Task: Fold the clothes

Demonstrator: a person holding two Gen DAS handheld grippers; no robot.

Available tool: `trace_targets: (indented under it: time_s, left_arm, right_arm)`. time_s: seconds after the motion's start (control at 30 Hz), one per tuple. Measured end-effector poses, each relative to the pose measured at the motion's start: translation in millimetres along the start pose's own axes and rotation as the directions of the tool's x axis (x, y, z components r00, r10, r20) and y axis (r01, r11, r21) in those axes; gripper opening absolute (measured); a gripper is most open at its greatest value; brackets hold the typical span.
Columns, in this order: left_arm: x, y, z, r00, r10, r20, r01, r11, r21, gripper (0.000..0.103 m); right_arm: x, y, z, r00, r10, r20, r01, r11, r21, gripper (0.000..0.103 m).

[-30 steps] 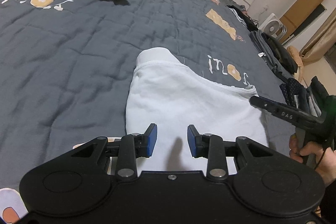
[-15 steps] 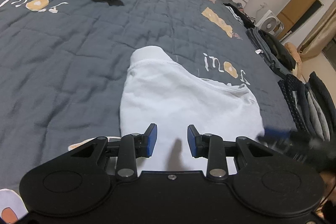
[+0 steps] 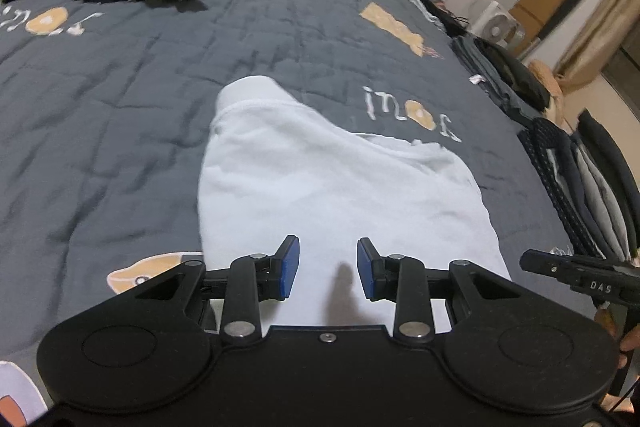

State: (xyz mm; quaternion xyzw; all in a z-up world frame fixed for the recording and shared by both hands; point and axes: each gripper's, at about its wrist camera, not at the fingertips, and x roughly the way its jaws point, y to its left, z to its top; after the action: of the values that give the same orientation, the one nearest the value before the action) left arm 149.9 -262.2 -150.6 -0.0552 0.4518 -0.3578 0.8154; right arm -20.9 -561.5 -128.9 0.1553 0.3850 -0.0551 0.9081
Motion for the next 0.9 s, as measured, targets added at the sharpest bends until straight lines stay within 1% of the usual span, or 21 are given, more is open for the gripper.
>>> trace_targets:
  time_s: [0.03, 0.07, 0.1, 0.17, 0.27, 0.33, 0.4, 0.43, 0.47, 0.5, 0.53, 0.57, 0.63, 0.7, 0.77, 0.8, 0.83, 0.9]
  left_arm:
    - [-1, -2, -1, 1.0, 0.001, 0.006, -0.001, 1.0, 0.01, 0.032]
    - [-2, -4, -2, 1.0, 0.003, 0.012, -0.003, 1.0, 0.021, 0.032]
    - [-2, -6, -2, 1.0, -0.002, 0.019, 0.001, 1.0, 0.022, 0.032]
    - [-3, -8, -3, 0.999, -0.016, 0.032, 0.015, 1.0, 0.018, 0.033]
    - [-5, -15, -6, 0.999, -0.032, 0.038, 0.03, 0.999, 0.04, 0.034]
    - [-10, -20, -12, 0.998, -0.045, 0.038, 0.043, 0.998, 0.055, 0.036]
    - [-20, -27, -23, 0.998, -0.048, 0.037, 0.044, 0.994, 0.101, 0.038]
    - [-27, -33, -30, 0.999, -0.027, 0.039, 0.02, 0.988, 0.153, 0.04]
    - [-34, -41, -37, 0.999, 0.0, 0.043, -0.009, 0.978, 0.211, 0.046]
    - [-40, -50, -45, 0.998, 0.036, 0.054, -0.049, 0.959, 0.278, 0.054]
    - [-46, -60, -52, 0.995, 0.074, 0.068, -0.093, 0.933, 0.349, 0.058]
    - [-52, -70, -62, 0.991, 0.105, 0.086, -0.132, 0.899, 0.417, 0.06]
    - [-63, -85, -84, 0.983, 0.149, 0.108, -0.184, 0.831, 0.525, 0.06]
    - [-72, -97, -108, 0.975, 0.182, 0.13, -0.223, 0.765, 0.605, 0.06]
    - [-74, -105, -130, 0.964, 0.222, 0.145, -0.26, 0.688, 0.678, 0.06]
    - [-71, -108, -141, 0.957, 0.246, 0.155, -0.281, 0.644, 0.711, 0.06]
    - [-68, -111, -151, 0.948, 0.271, 0.167, -0.302, 0.598, 0.743, 0.06]
    - [-60, -115, -167, 0.931, 0.313, 0.188, -0.332, 0.517, 0.789, 0.06]
  right_arm:
    - [-3, -3, -3, 1.0, -0.008, 0.003, 0.008, 1.0, 0.017, 0.01]
    - [-13, -4, -7, 0.999, 0.0, 0.033, -0.001, 0.999, 0.035, 0.01]
    - [-24, -1, -12, 0.998, 0.009, 0.063, -0.011, 1.0, 0.028, 0.01]
    - [-32, 13, -26, 0.997, 0.021, 0.076, -0.018, 0.999, -0.033, 0.01]
    - [-42, 36, -47, 0.996, 0.038, 0.084, -0.027, 0.991, -0.131, 0.01]
    - [-38, 34, -53, 0.997, 0.033, 0.076, -0.024, 0.993, -0.115, 0.01]
    - [-33, 28, -58, 0.997, 0.027, 0.067, -0.021, 0.996, -0.087, 0.01]
    - [-30, 25, -61, 0.998, 0.024, 0.062, -0.019, 0.997, -0.073, 0.01]
    - [-28, 23, -64, 0.998, 0.021, 0.057, -0.017, 0.998, -0.06, 0.007]
    - [-25, 20, -66, 0.998, 0.018, 0.052, -0.015, 0.999, -0.046, 0.006]
    - [-22, 17, -69, 0.999, 0.015, 0.047, -0.013, 0.999, -0.032, 0.006]
    - [-24, 14, -70, 0.998, 0.023, 0.051, -0.023, 1.0, -0.006, 0.007]
    - [-29, 10, -71, 0.996, 0.05, 0.067, -0.052, 0.998, 0.041, 0.008]
    - [-34, 12, -74, 0.994, 0.066, 0.083, -0.07, 0.997, 0.043, 0.011]
    - [-40, 14, -75, 0.992, 0.078, 0.097, -0.083, 0.995, 0.052, 0.015]
    - [-40, 14, -76, 0.992, 0.078, 0.099, -0.084, 0.995, 0.061, 0.02]
    - [-41, 14, -76, 0.992, 0.074, 0.1, -0.081, 0.994, 0.071, 0.022]
    - [-42, 13, -77, 0.993, 0.067, 0.098, -0.075, 0.994, 0.082, 0.027]
